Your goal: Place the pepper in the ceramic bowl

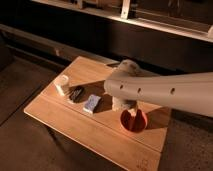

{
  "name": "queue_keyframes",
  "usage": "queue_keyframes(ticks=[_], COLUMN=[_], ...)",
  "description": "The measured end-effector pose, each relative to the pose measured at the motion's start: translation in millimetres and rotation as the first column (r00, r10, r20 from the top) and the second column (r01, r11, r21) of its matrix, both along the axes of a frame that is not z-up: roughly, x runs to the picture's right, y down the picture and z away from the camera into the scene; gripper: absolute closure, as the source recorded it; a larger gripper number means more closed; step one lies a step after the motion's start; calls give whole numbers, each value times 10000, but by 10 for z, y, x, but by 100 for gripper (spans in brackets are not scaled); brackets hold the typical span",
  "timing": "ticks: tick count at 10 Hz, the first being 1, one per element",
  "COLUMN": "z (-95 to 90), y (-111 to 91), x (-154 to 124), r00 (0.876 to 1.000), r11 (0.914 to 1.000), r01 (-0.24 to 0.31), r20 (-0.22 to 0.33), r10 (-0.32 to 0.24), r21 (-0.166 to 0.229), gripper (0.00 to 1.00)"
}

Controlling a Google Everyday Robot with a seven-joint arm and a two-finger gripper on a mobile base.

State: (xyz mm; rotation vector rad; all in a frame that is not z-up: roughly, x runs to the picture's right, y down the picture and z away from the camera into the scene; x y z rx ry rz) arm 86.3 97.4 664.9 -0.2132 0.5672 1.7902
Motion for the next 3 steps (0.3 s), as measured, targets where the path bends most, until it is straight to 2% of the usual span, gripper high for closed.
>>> queue_keyframes(ticks=[3], z=[0], y=[0], x=[16], r00=[10000], r11=[10000], r01=[-18], r20=[-24], r10=[18], r21=[0], gripper=[24])
